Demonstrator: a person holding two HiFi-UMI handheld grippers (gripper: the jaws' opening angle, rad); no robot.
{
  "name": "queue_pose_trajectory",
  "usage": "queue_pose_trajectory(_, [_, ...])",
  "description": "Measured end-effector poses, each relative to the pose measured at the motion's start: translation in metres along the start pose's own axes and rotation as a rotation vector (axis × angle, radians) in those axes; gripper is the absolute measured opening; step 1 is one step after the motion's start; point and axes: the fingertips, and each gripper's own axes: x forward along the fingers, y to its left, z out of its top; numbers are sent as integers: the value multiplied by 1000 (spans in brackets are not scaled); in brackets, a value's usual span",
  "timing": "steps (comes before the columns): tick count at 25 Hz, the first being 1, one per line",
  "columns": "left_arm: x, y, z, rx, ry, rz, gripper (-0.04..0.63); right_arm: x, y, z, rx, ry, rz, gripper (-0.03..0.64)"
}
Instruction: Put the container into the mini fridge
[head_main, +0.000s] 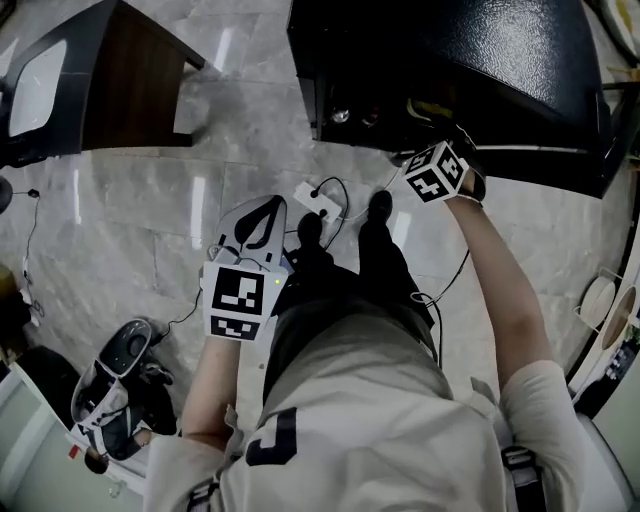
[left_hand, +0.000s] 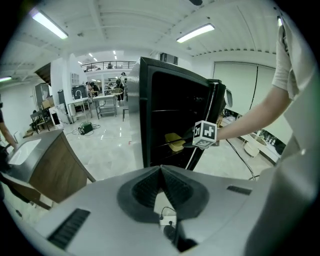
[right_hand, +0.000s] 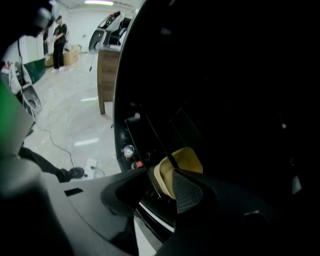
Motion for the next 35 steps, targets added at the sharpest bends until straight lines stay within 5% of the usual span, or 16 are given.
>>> queue_pose_trajectory(3, [-15,13,4,12,-18,22,55,-38,6,25,162,-94,34,150])
queue_pose_trajectory(8, [-33,22,14,24,-55,21,55,-95,25,63,566,-271,215,150])
queue_pose_trajectory(18, [-55,23,27,43,-116,-22,55,-148,35,80,860,-374,373,150])
queue_pose_trajectory(27, [-82,37,22,52,-154,29,55,-168,52,94,872,-388,464,146])
queue_pose_trajectory(31, [-94,42,20,47,-166,31,55,-181,80,115,824,-367,526,56])
queue_pose_trajectory(35, [-104,46,14,37,-170,27,54,-210,99,142,812,-417,580,38])
